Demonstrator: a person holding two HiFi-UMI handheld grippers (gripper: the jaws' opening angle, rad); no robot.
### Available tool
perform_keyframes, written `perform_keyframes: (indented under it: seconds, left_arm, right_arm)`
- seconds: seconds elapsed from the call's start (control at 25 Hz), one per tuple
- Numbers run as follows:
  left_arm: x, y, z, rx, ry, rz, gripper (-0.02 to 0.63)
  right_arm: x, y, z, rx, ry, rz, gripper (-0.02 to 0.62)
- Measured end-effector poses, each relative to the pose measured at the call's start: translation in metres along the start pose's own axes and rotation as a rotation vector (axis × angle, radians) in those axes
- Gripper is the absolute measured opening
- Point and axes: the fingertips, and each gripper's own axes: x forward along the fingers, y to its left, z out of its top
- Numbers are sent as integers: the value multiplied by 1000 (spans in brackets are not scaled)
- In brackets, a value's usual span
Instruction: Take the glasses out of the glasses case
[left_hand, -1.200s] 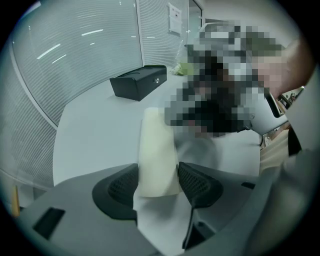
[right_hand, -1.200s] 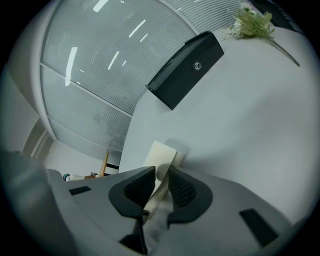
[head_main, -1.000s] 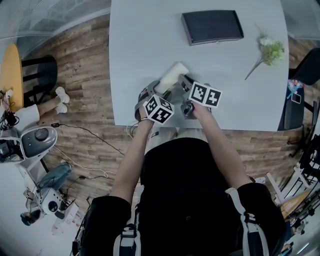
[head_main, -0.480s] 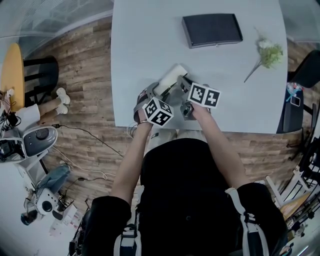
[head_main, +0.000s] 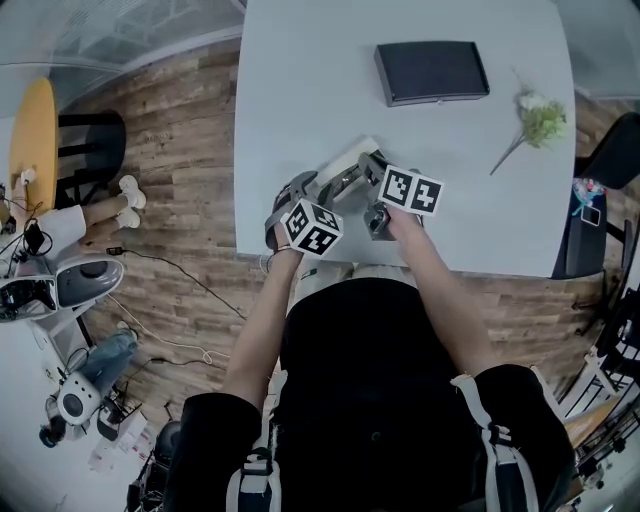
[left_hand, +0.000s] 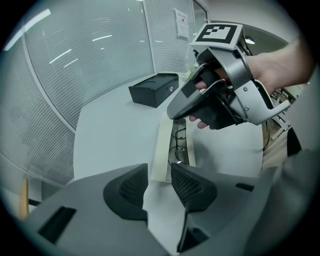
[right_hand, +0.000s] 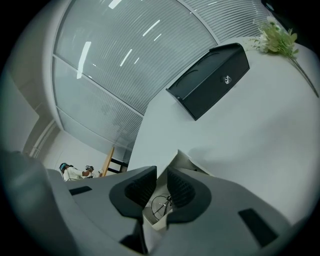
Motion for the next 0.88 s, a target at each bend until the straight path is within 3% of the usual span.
perform_keyframes:
  seconds: [0.28,0.88]
  left_arm:
    - [-2,7,0,26,-7,-6,53]
    - [14,36,1,55,6,-31,43]
  right_arm:
    - [-3,5,-1,-32,5,-22,90]
    - [-23,5,0,-218,3,-115,77]
